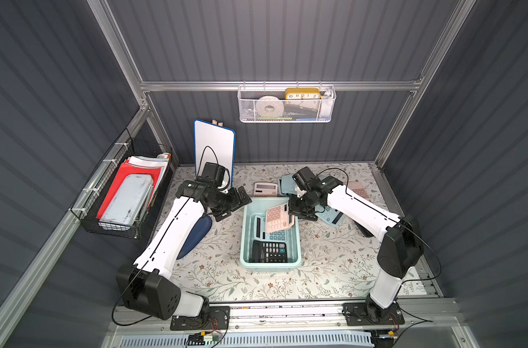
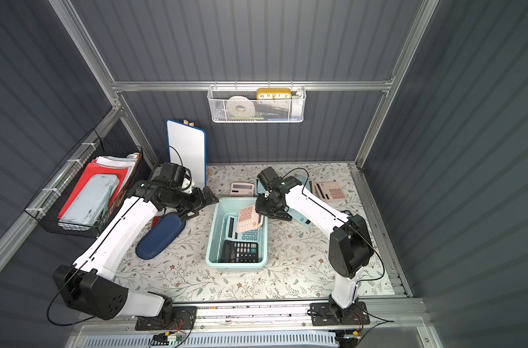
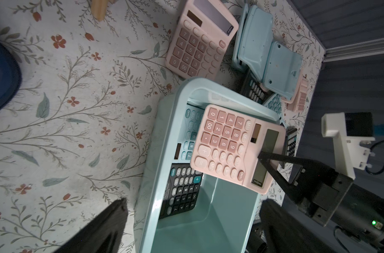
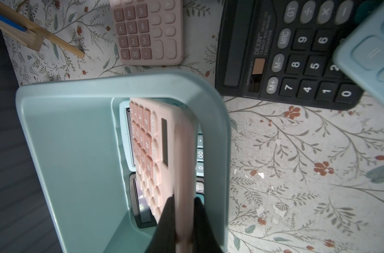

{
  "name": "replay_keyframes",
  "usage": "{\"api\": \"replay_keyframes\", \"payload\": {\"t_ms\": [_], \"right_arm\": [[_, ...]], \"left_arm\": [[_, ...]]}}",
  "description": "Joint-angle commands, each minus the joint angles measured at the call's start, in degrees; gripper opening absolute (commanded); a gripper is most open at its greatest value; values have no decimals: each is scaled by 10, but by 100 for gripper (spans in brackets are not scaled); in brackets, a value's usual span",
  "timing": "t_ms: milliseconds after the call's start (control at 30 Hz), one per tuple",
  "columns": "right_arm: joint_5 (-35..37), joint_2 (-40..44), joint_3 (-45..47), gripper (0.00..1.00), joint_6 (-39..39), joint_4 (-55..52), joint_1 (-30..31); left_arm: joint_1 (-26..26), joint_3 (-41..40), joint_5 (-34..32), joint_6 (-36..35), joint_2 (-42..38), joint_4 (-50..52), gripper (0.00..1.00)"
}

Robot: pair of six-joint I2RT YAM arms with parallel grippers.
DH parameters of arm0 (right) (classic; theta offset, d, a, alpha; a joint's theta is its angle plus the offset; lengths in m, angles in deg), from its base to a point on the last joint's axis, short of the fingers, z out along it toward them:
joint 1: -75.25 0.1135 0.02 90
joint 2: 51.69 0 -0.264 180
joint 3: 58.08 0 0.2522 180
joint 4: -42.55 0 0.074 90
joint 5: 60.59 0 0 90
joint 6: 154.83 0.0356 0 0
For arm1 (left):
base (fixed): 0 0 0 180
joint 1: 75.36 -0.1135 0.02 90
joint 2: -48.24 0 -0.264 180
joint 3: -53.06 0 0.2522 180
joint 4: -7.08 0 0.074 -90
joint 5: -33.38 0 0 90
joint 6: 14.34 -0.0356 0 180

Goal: Put the calculator in the storage box
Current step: Place the calculator in the storage box.

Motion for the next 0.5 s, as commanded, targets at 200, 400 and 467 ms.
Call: {"api": "replay_keyframes", "payload": {"t_ms": [200,400,467], "right_arm": [[44,-12,-14,8,-3,-8,7],[44,-18,-20,11,-6,14,8],[30,-18,-20,11,-3,25,10]], "left_arm": [[-6,5,-49,12,-41,43,99],[-5,30,-43,7,-23,51,99],[-5,37,-40,7,-17,51,99]]}}
